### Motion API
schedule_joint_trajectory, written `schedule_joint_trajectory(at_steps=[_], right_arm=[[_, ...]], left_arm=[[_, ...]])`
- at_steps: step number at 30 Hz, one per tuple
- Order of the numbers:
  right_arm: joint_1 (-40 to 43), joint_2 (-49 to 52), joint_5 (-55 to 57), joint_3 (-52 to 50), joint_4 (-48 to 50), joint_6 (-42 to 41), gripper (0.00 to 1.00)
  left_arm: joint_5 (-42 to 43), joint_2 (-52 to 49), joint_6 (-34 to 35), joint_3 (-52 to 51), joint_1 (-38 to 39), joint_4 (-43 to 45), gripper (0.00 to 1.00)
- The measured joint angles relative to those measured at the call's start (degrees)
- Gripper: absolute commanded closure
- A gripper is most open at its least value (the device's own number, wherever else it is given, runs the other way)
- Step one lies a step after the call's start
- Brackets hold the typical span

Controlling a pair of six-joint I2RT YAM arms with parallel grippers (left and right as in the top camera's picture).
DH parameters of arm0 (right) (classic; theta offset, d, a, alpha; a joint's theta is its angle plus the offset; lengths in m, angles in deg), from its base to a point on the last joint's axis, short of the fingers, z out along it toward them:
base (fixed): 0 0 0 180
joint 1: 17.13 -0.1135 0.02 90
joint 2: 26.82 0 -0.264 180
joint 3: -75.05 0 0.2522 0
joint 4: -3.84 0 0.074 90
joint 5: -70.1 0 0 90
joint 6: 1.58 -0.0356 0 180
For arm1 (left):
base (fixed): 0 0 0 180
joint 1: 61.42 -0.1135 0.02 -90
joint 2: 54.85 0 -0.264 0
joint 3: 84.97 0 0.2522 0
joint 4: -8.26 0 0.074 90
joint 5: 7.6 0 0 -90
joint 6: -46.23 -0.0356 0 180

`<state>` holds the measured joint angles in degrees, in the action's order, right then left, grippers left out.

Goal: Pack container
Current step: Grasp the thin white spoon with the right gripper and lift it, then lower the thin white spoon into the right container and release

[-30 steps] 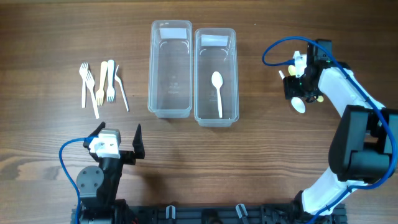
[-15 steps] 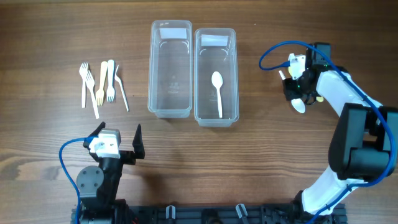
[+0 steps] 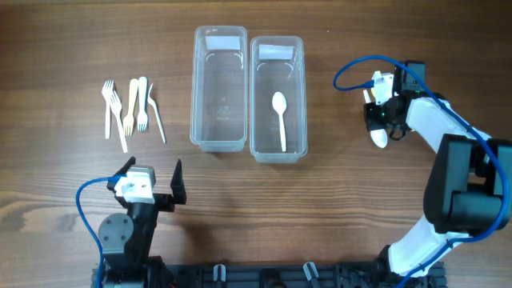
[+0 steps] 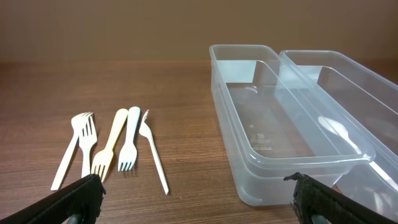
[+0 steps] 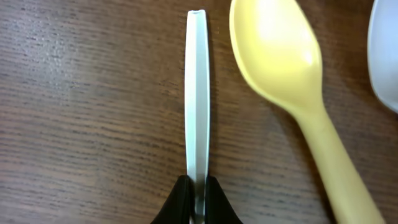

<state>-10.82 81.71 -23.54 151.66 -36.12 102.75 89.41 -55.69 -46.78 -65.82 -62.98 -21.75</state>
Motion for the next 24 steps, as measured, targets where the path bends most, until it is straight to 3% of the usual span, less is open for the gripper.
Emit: schedule_joint_trajectory(at_steps=[6, 13, 15, 19, 24], right_arm=[[-1.97, -4.74, -2.58, 0.94, -6.95, -1.49, 0.96], [-13.64, -28.85, -10.64, 9.86, -3.48, -9.18, 0.95], [-16.92, -31.45, -11.39, 10.40, -3.06, -11.96, 0.96], [-21.84, -28.24, -12.00, 10.05, -2.93, -16.74, 0.96], [-25.59, -14.58, -12.59, 8.59, -2.49, -20.02, 0.96]], left_arm=[[0.00, 0.00, 0.00, 0.00, 0.00, 0.00, 0.00], [0.00, 0.00, 0.00, 0.00, 0.00, 0.00, 0.00], [0.00, 0.00, 0.00, 0.00, 0.00, 0.00, 0.00], [0.00, 0.00, 0.00, -0.02, 0.00, 0.00, 0.00], [0.00, 0.00, 0.00, 0.00, 0.00, 0.00, 0.00]])
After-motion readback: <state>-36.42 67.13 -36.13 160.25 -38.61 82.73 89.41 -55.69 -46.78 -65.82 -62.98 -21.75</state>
